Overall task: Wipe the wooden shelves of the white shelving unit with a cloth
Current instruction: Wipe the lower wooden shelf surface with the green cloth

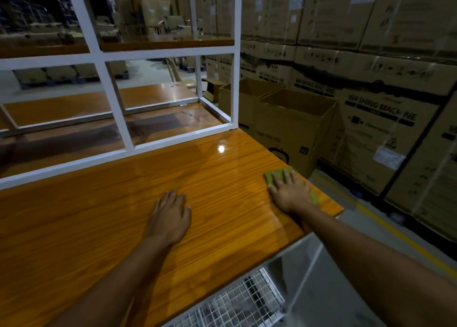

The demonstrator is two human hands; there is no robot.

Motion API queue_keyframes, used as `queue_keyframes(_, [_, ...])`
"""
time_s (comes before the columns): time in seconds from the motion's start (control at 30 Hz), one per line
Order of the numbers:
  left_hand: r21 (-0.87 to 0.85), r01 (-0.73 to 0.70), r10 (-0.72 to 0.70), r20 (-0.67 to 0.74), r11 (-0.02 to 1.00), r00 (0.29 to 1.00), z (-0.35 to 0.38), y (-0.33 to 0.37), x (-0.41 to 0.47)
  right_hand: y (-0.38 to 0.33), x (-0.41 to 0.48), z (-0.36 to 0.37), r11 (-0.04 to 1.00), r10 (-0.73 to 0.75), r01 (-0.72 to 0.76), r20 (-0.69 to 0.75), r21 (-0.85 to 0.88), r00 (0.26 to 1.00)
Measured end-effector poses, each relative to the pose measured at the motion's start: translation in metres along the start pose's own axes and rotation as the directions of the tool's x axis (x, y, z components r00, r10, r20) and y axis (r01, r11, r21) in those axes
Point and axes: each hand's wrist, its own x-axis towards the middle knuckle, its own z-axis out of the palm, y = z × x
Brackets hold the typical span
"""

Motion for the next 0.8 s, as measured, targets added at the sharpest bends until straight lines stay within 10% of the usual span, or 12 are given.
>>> queue_keyframes(0.33, [0.032,-0.011,0.011,0.010,0.999,1.000,0.003,-0.004,0.019,-0.112,-0.089,0.027,0.905,-0.420,0.423,0.059,-0.048,0.906])
queue_keyframes(0.57, [0.018,-0.067,0.066,0.062,0.998,0.996,0.002,-0.004,0.059,-0.022,-0.038,0.012,0.995,-0.099,0.099,-0.018,-0.007,0.995])
queue_keyframes(0.8, [-0.004,-0.102,0.102,0.056,0.995,0.993,0.004,-0.007,0.101,-0.076,0.077,-0.001,1.000,-0.023,0.023,-0.005,-0.016,1.000])
